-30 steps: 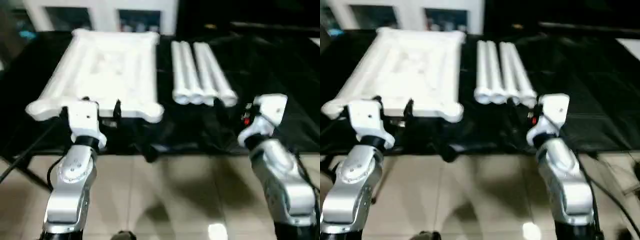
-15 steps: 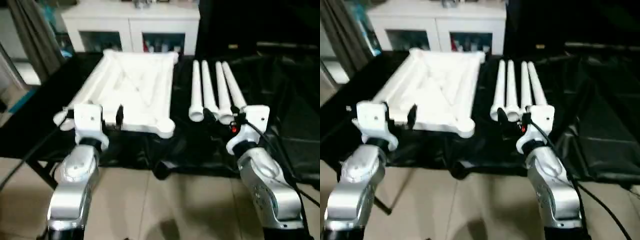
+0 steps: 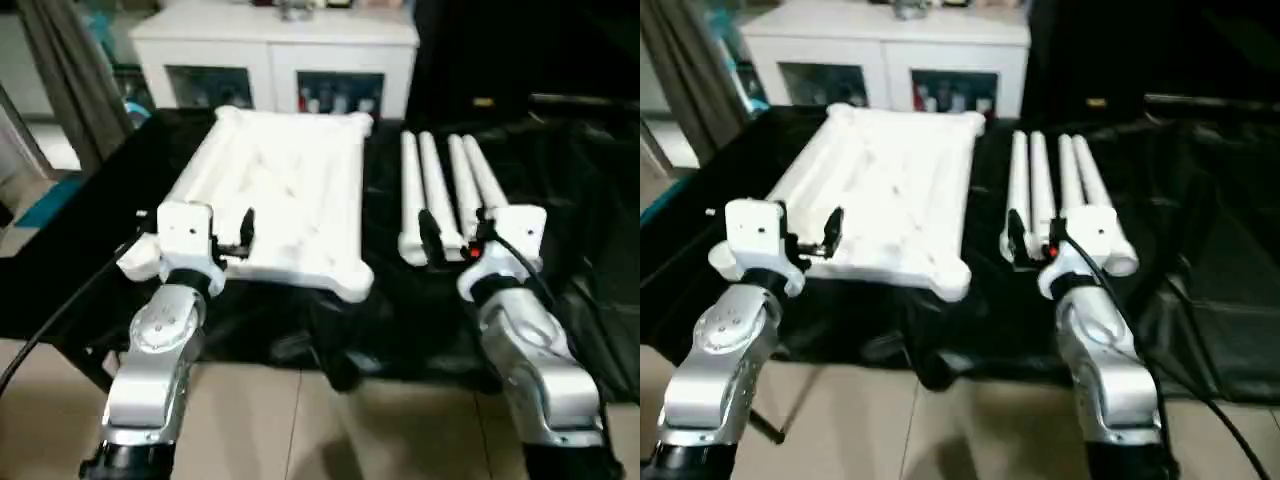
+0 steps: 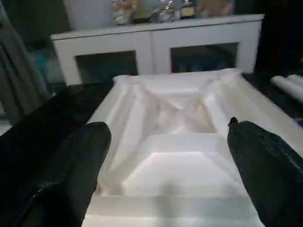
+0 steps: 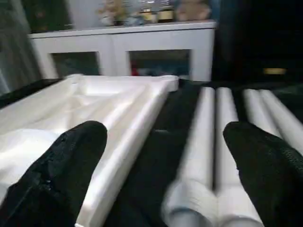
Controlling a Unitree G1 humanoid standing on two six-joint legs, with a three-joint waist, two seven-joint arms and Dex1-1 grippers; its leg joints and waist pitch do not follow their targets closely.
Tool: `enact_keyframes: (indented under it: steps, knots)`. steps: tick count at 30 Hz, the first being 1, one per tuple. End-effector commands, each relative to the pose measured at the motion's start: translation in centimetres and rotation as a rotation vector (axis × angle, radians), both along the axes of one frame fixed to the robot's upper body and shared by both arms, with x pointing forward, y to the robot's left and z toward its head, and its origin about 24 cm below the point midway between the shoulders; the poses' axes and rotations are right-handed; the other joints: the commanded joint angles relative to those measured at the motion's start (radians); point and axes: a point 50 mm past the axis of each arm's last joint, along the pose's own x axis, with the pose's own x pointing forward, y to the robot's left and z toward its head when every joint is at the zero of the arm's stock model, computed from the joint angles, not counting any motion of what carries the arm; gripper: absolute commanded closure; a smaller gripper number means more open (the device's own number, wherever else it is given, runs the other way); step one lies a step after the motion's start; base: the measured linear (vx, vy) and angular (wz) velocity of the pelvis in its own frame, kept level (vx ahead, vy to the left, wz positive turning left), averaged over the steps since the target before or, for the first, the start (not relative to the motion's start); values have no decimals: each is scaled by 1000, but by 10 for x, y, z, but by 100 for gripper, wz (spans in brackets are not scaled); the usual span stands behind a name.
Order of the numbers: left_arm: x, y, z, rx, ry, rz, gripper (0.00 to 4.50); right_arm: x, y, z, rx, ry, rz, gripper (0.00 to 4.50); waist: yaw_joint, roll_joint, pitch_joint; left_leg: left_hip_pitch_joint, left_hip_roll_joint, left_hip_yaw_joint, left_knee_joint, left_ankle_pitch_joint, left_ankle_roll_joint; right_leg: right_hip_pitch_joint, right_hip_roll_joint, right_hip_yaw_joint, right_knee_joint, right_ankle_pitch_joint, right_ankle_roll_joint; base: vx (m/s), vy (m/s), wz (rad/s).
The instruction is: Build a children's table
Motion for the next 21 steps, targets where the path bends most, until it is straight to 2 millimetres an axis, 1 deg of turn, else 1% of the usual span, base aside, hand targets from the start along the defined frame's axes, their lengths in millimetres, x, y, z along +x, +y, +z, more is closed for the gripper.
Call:
enact_keyframes:
  steps: [1,2,3,4,5,6,7,8,9,10,11,12,13,14,15,16,17,18,19,20,21]
  knots:
    - [-1,-8,2,-11,-9,-29,3,0,-12,-6,-38,32,-46,0,-38,13,-58,146,183,-143,-112,72,441,-132,-29,16,36,-20,100,104,-3,-7]
    - [-2,-9,0,-13,-6,-30,3,0,-14,-6,-37,33,-51,0,-34,-5,-43,109,149,-102,-138,14,423,-114,-34,21,17,49,89,104,-3,-7]
    - [-3,-9,-1,-14,-3,-32,3,-1,-14,-6,-37,35,-56,0,-30,-18,-40,97,120,-75,-137,-42,385,-97,-40,30,-26,89,60,87,-28,-7]
    - [-3,-9,-1,-14,-2,-33,3,-1,-15,-6,-38,36,-59,0,-16,-61,-38,59,41,-4,-106,-213,274,-34,-66,82,-131,68,25,73,-97,6]
    - [-3,-10,-1,-15,-1,-34,3,-2,-15,-6,-39,36,-61,0,20,-89,-47,-9,-51,38,57,-186,201,70,-152,203,-222,-306,-36,73,-97,6]
    - [-3,-10,-1,-15,-1,-36,3,-2,-16,-6,-39,35,-61,0,28,-82,-51,-35,-36,15,90,-111,168,95,-178,220,-221,-405,-80,108,-107,8]
    - [-2,-11,-1,-16,-3,-38,3,-2,-16,-5,-40,32,-60,0,33,-79,-45,-75,-28,-2,119,-25,97,100,-153,211,-213,-449,-123,131,-56,4]
    - [-1,-11,0,-16,-4,-41,3,-2,-15,-5,-42,29,-59,0,33,-67,-41,-85,-17,-9,113,25,64,101,-141,187,-212,-409,-173,131,-56,4]
    - [-1,-11,0,-17,-5,-42,3,-2,-16,-4,-44,28,-59,0,32,-59,-35,-82,-6,-10,103,40,57,94,-144,178,-224,-408,-208,113,-23,8]
    - [-1,-11,0,-16,-5,-43,3,-1,-15,-4,-44,28,-58,0,32,-42,-26,-78,15,-10,56,72,58,82,-116,140,-235,-415,-246,111,30,8]
    - [-1,-12,0,-15,-6,-44,3,-1,-16,-4,-46,26,-58,0,26,-13,-23,-53,44,-5,-23,64,53,74,-79,82,-236,-439,-225,111,30,8]
    - [0,-12,0,-15,-6,-44,3,-1,-16,-3,-47,26,-58,0,19,12,-24,-28,59,-3,-64,16,38,70,-51,47,-231,-423,-194,119,103,-3]
    - [-1,-12,0,-15,-6,-44,3,-1,-16,-3,-49,26,-57,0,-24,35,-22,31,124,-77,-131,-349,28,18,15,4,-137,-339,-127,159,128,-1]
    - [-1,-12,0,-15,-6,-43,3,-1,-16,-3,-50,26,-57,0,-42,38,-44,109,181,-142,-165,-547,46,-31,11,10,-25,-140,-71,159,128,-1]
    - [-1,-12,0,-15,-5,-43,3,0,-16,-3,-48,28,-55,0,-43,45,-54,127,180,-155,-161,-526,87,-50,7,6,-5,-72,-28,174,90,7]
    - [-1,-12,-1,-15,-5,-43,3,0,-16,-3,-53,32,-51,0,-55,35,-53,136,174,-155,-146,-401,210,-83,-5,6,11,0,44,162,58,-2]
    - [0,-12,-1,-14,-5,-43,3,0,-16,-3,-57,34,-48,0,-56,27,-43,124,159,-136,-138,-280,300,-102,-14,7,19,31,70,162,58,-2]
    - [0,-12,-1,-13,-4,-45,3,0,-15,-3,-59,34,-42,0,-56,33,-45,149,192,-57,-140,-265,211,-132,-27,8,10,53,53,160,24,-20]
    - [-1,-13,-1,-8,-4,-50,3,0,-14,-3,-63,29,-36,0,-46,-12,-37,125,198,-12,-168,-284,125,-108,-43,8,-4,115,32,141,-33,-47]
    - [-1,-13,-1,-8,-4,-50,3,0,-14,-3,-63,29,-36,0,-31,-42,-24,113,160,72,-178,-411,59,-94,-49,14,-66,106,-36,141,-33,-47]
    - [-1,-13,-1,-5,-3,-54,3,1,-14,-2,-62,27,-39,0,-25,-58,-33,119,110,104,-143,-462,43,-78,-47,41,-112,22,-77,177,-106,-58]
